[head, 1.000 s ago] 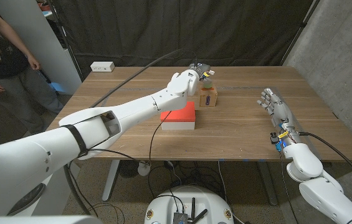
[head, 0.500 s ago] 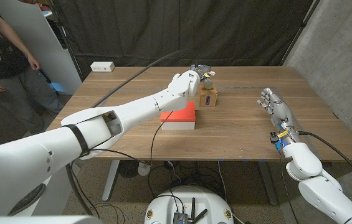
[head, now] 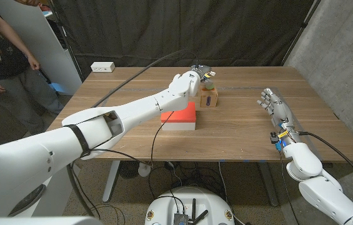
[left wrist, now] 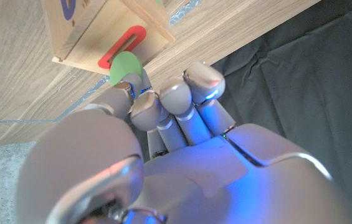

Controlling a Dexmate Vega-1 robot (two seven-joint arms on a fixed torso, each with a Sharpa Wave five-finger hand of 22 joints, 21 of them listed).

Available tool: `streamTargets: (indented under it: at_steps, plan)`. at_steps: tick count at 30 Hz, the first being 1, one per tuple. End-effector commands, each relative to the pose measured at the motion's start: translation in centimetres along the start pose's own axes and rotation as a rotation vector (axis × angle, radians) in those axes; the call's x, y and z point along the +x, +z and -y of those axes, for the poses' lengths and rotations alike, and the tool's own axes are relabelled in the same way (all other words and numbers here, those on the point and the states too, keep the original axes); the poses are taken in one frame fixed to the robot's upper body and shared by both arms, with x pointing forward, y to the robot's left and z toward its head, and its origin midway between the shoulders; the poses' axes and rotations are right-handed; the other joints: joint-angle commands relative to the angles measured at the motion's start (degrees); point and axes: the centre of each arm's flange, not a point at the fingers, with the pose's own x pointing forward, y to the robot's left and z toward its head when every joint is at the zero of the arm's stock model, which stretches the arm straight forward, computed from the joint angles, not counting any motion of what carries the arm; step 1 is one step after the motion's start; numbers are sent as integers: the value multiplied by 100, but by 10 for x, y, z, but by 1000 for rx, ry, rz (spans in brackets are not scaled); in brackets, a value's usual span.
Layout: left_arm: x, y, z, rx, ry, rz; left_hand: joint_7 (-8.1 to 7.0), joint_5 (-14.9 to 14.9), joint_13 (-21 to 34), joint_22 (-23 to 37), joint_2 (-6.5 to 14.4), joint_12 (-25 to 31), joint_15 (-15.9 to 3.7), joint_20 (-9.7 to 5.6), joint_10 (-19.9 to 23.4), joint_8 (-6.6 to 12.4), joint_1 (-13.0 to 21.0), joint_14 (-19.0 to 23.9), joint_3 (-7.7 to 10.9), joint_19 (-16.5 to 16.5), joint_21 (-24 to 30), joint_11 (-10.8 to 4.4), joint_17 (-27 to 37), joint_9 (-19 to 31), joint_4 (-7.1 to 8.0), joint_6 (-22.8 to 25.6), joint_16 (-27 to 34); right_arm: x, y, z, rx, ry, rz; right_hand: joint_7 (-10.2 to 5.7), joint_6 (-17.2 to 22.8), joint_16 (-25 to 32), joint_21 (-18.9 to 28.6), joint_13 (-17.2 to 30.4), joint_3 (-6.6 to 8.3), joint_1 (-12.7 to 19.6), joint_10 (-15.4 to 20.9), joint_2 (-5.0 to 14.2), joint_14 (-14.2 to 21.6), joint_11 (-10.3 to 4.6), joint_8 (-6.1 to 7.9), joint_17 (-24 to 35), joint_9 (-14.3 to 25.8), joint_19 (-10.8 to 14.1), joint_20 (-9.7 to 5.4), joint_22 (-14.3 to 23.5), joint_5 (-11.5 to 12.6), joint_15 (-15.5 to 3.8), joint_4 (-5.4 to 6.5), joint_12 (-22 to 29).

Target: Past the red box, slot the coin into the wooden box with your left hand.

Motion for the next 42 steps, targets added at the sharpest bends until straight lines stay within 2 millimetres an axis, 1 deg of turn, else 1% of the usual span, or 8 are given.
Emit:
streamTargets:
  at_steps: [1,12,21,37,42]
  plan:
    - [-2,2,-3,1,2,3,213,33,13,20,33,-7,-11,-151,-8,736,64,0,-13,-15,14,1,30,74,12,496,-12,2,1,0,-1,2,6,14,7,23,6,23,43,73,59,17,4,9,4,0,24,28,10,13,-6,15,-1,26]
    - [-5,2,-3,1,4,-1,214,32,26,17,35,-2,-10,-153,-13,731,68,-6,-13,-12,15,2,22,72,12,508,-20,1,2,-1,-7,9,6,12,5,21,6,23,42,73,60,15,0,5,3,0,24,27,14,13,-7,14,-1,26]
    - [-5,2,4,7,-9,-1,217,32,41,16,31,8,-10,-152,-12,729,73,-21,-18,-8,15,0,-4,72,12,524,-35,0,2,-2,-4,7,6,8,5,23,8,23,42,73,54,16,5,7,3,-1,24,31,14,13,-7,14,0,23]
    - [-3,0,5,1,-2,-7,212,33,62,17,26,17,-11,-152,-22,715,80,-8,-15,-19,11,-10,5,77,11,516,-20,1,-1,-2,-2,4,-2,4,9,23,7,23,41,72,60,16,5,10,4,-1,24,30,15,13,-6,12,0,25]
    - [-3,-1,4,-1,9,-10,237,31,38,16,24,3,-10,-152,-17,710,81,-21,-20,-15,13,6,-4,72,11,529,-28,1,-2,-3,-3,6,-5,5,7,22,7,23,40,73,54,16,3,0,4,-1,24,28,14,13,-6,12,0,23]
